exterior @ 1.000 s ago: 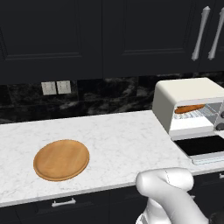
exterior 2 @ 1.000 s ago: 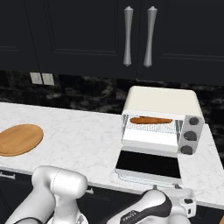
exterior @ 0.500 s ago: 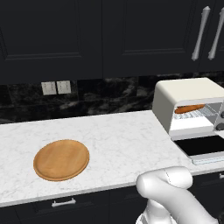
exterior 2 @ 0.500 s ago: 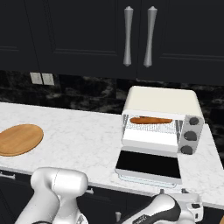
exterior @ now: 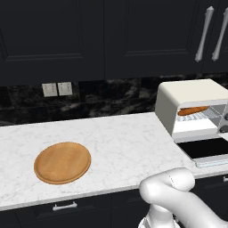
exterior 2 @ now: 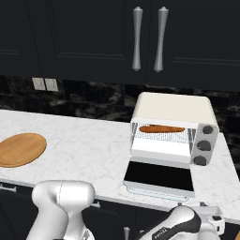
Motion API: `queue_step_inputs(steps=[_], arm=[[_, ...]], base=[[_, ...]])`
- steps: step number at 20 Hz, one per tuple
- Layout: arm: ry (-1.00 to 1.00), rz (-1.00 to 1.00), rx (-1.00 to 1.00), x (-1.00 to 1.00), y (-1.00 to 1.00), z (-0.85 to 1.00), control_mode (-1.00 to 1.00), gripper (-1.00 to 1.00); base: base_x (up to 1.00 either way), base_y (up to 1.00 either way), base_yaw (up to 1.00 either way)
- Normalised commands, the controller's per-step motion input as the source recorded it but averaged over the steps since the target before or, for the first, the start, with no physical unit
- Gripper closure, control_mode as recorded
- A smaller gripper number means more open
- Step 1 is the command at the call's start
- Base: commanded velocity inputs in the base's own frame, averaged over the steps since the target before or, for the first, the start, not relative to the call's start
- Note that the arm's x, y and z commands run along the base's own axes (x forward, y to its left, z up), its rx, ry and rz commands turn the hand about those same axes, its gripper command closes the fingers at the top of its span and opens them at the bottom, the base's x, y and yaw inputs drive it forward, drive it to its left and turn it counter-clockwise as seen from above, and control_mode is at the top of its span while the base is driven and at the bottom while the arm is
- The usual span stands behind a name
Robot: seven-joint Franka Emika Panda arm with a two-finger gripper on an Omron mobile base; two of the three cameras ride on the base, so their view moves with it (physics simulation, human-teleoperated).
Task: Pick up the kebab skewer and baguette bread, and place them inside the toaster oven. Close the toaster oven door and start by setting the timer.
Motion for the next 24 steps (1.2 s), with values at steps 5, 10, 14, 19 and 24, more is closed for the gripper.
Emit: queue_step_inputs(steps=[5, 10, 14, 19, 24], arm=[[0.17, 0.0, 0.0, 0.07, 0.11, -0.05, -1.0, -1.0], [0.05, -0.04, 0.0, 0.1, 0.23, -0.09, -1.0, -1.0], [0.0, -0.05, 0.0, 0.04, 0.29, -0.01, -1.0, -1.0], [0.0, -0.06, 0.0, 0.13, 0.3, 0.0, -1.0, -1.0], [0.0, -0.04, 0.0, 0.13, 0.17, 0.0, -1.0, -1.0]], base=[[0.0, 0.0, 0.0], [0.0, 0.0, 0.0], [0.0, 0.0, 0.0], [0.0, 0.0, 0.0], [0.0, 0.0, 0.0]])
